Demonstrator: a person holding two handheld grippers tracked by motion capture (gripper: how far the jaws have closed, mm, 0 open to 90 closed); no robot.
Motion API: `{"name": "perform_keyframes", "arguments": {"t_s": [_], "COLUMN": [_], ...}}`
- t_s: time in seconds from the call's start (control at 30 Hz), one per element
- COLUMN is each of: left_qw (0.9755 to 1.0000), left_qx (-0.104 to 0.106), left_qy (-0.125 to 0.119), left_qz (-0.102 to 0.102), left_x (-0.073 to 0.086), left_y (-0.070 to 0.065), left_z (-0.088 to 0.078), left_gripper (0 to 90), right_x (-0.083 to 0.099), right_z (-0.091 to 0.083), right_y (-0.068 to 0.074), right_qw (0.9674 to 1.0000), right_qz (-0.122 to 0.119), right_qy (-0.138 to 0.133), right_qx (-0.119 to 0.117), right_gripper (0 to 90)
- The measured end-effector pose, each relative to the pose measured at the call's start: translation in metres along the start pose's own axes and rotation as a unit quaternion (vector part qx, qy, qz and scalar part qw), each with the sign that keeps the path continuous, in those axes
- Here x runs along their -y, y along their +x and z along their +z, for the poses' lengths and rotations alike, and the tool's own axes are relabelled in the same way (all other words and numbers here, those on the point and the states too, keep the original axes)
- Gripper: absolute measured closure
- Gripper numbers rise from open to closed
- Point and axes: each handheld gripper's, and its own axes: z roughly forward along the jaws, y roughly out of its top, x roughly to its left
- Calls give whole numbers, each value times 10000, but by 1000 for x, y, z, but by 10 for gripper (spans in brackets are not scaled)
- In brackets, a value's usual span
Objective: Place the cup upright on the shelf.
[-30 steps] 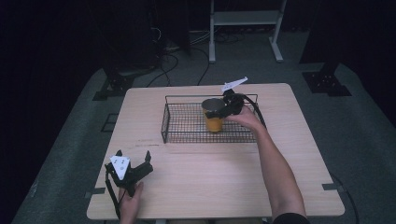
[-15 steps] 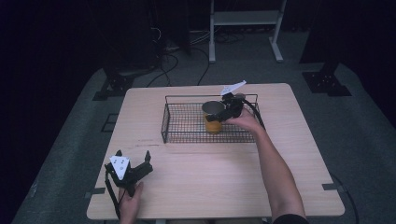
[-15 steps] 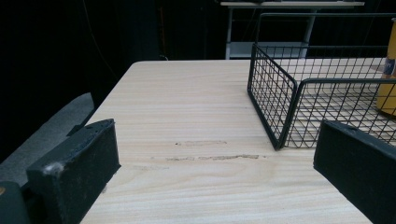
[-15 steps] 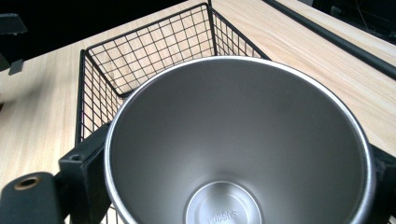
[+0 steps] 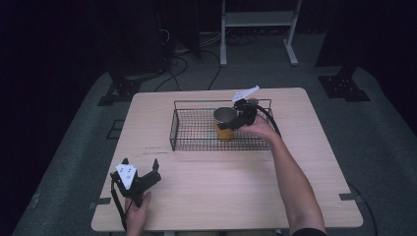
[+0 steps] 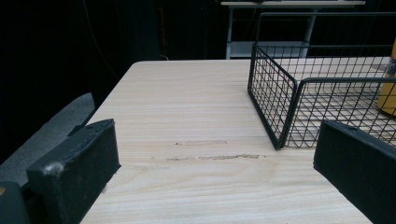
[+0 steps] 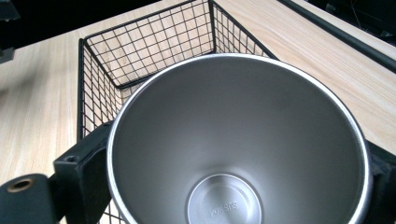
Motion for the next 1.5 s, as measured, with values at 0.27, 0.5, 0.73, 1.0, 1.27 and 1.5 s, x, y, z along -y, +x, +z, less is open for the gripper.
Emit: {"name": "perform_keyframes", "arguments": {"t_s": [0.27, 0.5, 0.73, 1.0, 1.27, 1.5], "left_qw": [10000, 10000, 10000, 10000, 10000, 9999], "left_qx": [2, 2, -1, -1, -13, -98], "left_qy": [-1, -5, -6, -6, -5, -18], "left_qz": [-1, 8, 13, 25, 26, 17], "left_x": [0, 0, 0, 0, 0, 0], "left_y": [0, 0, 0, -1, -1, -1], "left_z": [0, 0, 0, 0, 0, 1], "left_gripper": [0, 0, 0, 0, 0, 0], "right_x": [-4, -6, -9, -11, -14, -17], "right_z": [0, -6, -11, -20, -38, -52], "right_y": [5, 7, 9, 8, 9, 12], "right_qw": [10000, 9999, 9999, 9995, 9985, 9978], "right_qz": [-90, -104, -80, -28, 11, -23], "right_qy": [7, -26, -100, -280, -514, -639], "right_qx": [39, 92, 92, 163, 195, 164], "right_gripper": [31, 0, 0, 0, 0, 0]}}
